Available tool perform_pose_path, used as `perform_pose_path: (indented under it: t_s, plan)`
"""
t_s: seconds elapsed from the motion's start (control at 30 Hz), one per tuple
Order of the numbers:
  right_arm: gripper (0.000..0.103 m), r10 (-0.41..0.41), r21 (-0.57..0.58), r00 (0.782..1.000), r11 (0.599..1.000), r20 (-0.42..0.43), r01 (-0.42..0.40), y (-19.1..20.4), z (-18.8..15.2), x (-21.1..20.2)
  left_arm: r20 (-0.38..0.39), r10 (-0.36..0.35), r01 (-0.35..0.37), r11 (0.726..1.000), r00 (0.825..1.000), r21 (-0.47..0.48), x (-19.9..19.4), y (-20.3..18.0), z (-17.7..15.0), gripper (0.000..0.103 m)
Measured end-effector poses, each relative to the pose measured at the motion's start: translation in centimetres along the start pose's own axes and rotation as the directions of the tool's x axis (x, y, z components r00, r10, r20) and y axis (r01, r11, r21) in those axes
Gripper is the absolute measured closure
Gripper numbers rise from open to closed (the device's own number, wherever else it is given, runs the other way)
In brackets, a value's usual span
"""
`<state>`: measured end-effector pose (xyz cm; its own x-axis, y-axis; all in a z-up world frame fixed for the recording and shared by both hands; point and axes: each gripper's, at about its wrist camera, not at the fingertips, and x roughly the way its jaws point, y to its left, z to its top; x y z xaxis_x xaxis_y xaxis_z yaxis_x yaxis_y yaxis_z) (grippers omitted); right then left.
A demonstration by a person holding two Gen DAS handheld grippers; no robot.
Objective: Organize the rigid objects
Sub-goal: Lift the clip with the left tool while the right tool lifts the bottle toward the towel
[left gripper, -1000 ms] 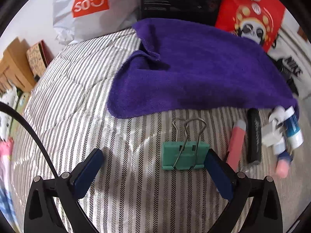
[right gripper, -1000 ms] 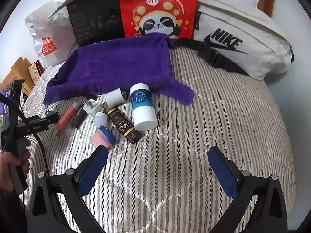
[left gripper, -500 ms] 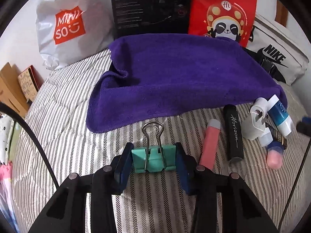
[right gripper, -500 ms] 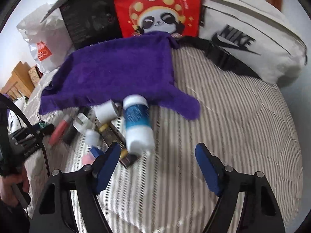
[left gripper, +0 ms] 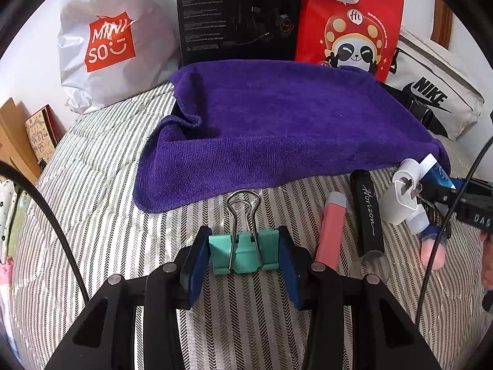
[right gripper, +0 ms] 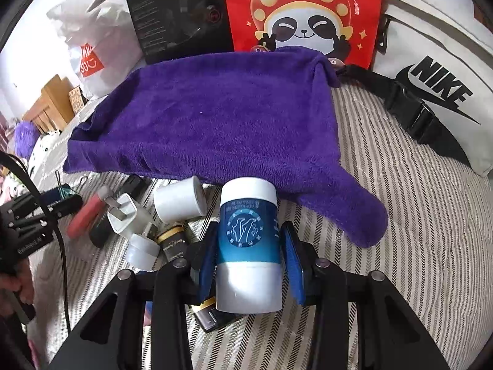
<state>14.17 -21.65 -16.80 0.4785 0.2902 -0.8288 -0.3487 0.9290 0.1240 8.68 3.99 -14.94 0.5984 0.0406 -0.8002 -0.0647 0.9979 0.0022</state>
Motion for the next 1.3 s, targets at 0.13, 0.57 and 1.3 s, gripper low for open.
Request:
perform_pose_path:
  t_s: [0.13,0.57,1.3]
  plan:
    - [0.061,-0.030,-0.044,0.997,0.998,0.071,0.034,0.6,-1.1,-0.1,0.013,0.001,-0.001,1.000,1.000,-0.007,0.0,-0.2,-0.1,0.062]
    - [0.066,0.007,0.032,0.999,0.999,0.036,-0.008,-0.4,-0.6,-0.9,-0.044,-0.036,0.033,0.998,0.998,-0.048,-0.2,0.5,0.7,0.063]
    - [0.066,0.014,-0.005,0.999,1.000,-0.034,-0.014,-0.4,-0.4,-2.5,-0.048,-0.079,0.075,0.994,0.996,-0.084,-1.5,2.0,2.6,0.063]
